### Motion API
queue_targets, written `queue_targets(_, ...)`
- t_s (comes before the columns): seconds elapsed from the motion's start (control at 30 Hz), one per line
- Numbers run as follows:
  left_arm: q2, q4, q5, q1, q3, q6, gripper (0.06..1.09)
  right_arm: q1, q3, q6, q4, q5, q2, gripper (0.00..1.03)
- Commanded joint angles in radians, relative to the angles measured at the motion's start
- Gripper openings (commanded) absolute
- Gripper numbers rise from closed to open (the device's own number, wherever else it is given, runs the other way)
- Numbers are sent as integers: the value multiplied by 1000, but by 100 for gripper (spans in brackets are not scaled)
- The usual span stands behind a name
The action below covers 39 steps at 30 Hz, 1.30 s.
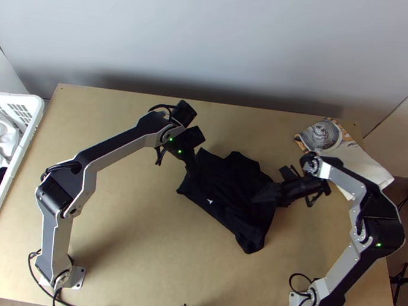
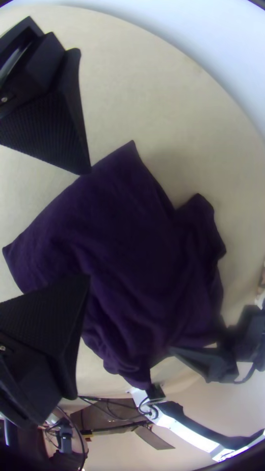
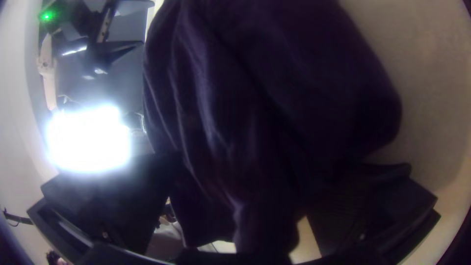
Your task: Fold the t-shirt
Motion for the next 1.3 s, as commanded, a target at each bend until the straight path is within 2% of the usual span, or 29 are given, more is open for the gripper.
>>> queue_targets(0.0,-6,-1,-8,3,0,0,104,78,6,101,31,-5,-1,67)
queue_targets(0.07,-8,-4,-8,8,0,0,104,65,-8,109,69,-6,-22,12)
queue_targets(0.1,-9,-4,-8,11,0,0,104,65,-11,134,97,-5,-31,3)
queue_targets(0.23,-11,-4,-8,17,0,1,104,63,-24,107,78,11,-96,3)
queue_targets(0.37,-11,-4,-6,13,-3,-3,104,86,4,120,78,112,-237,3)
queue_targets(0.6,-11,22,-6,-12,-20,-25,104,209,139,152,74,250,-369,3)
queue_targets(0.73,-15,31,-5,-18,-20,-40,104,289,194,149,94,359,-427,3)
queue_targets(0.83,-23,37,-5,-18,-27,-45,104,341,243,169,100,379,-433,3)
queue_targets(1.03,-37,40,-6,-3,-40,-45,104,470,414,198,101,486,-404,3)
queue_targets(1.27,-55,42,-5,11,-44,-46,104,445,587,219,100,545,-324,3)
